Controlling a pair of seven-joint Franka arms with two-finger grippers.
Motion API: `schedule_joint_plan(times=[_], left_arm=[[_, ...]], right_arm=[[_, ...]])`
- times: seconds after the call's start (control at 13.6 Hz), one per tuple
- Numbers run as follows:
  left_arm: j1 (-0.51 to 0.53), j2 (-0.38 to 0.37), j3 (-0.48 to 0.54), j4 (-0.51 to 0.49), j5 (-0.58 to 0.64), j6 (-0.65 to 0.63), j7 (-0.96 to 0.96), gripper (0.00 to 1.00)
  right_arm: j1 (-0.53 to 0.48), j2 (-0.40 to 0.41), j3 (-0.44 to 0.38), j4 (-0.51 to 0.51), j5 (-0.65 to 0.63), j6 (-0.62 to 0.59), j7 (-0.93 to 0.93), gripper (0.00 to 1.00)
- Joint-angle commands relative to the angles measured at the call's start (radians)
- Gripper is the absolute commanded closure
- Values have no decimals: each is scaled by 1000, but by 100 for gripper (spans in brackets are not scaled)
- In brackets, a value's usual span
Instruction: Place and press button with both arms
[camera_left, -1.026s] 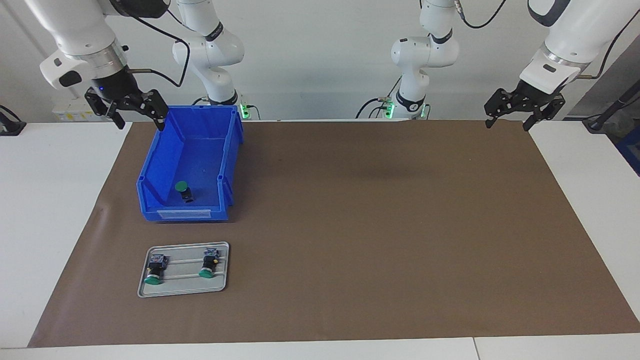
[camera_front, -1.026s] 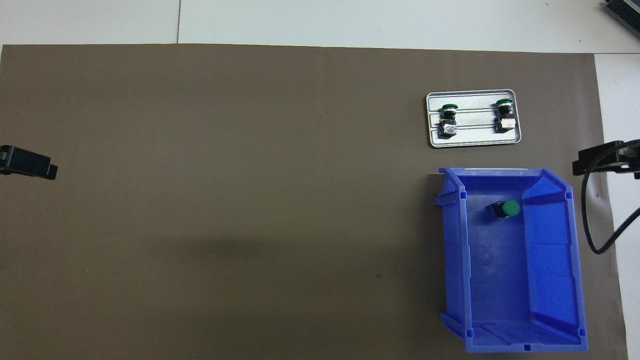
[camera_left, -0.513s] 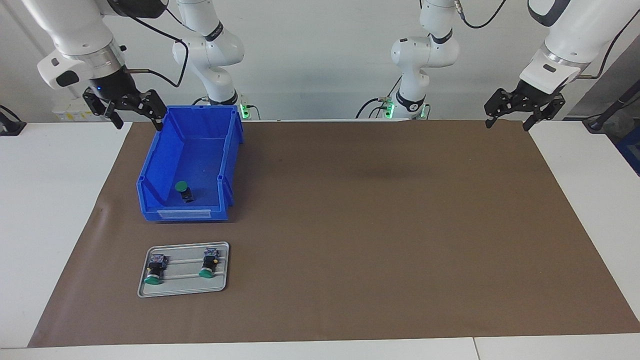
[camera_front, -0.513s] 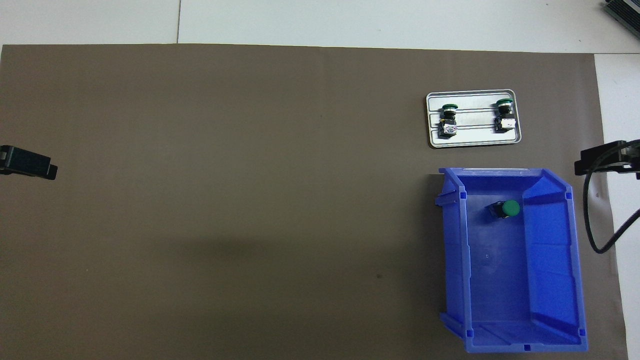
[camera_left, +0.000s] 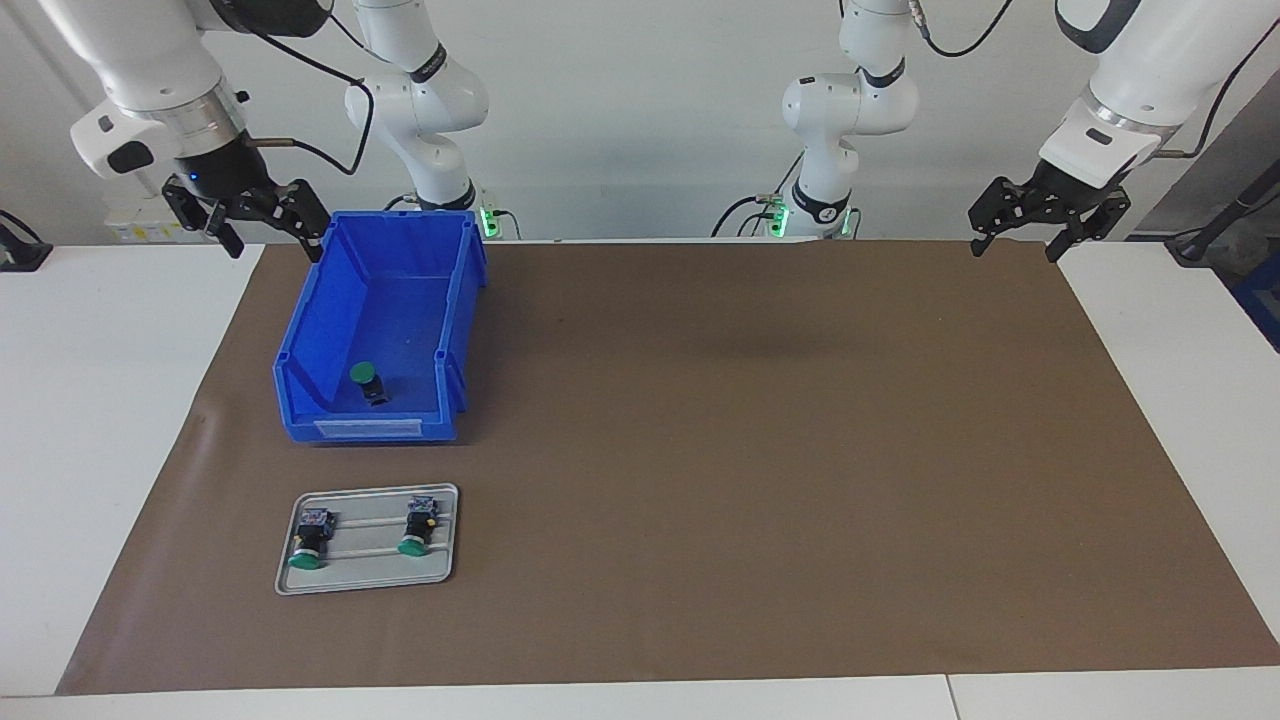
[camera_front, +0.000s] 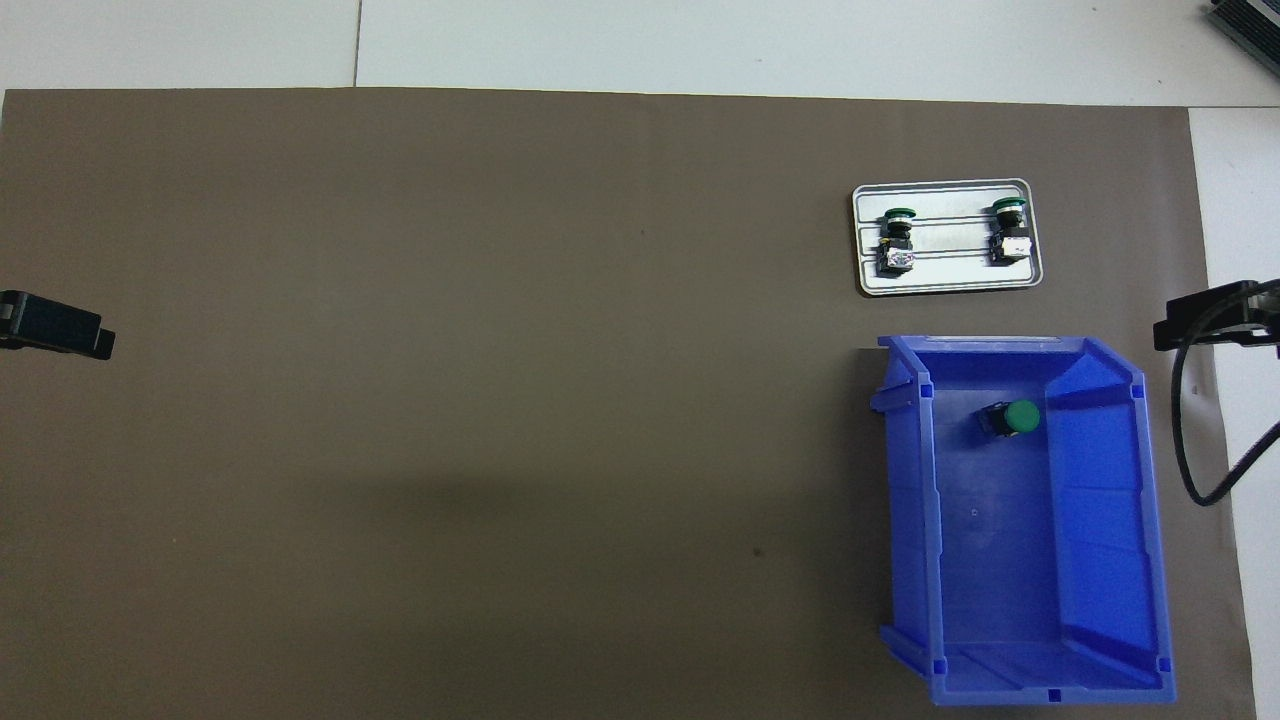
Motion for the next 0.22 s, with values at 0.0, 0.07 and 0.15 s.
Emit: schedule_joint_plan(times=[0.0, 0.07, 0.15], left_arm=[[9, -31, -5, -36, -8, 16, -8, 0], [9, -31, -5, -36, -8, 16, -8, 0], [9, -31, -5, -36, -8, 16, -8, 0]], right_arm=[[-29, -12, 26, -10, 15, -2, 7, 0], [-20, -12, 26, -10, 15, 0, 10, 0], [-17, -12, 26, -10, 15, -2, 12, 0]])
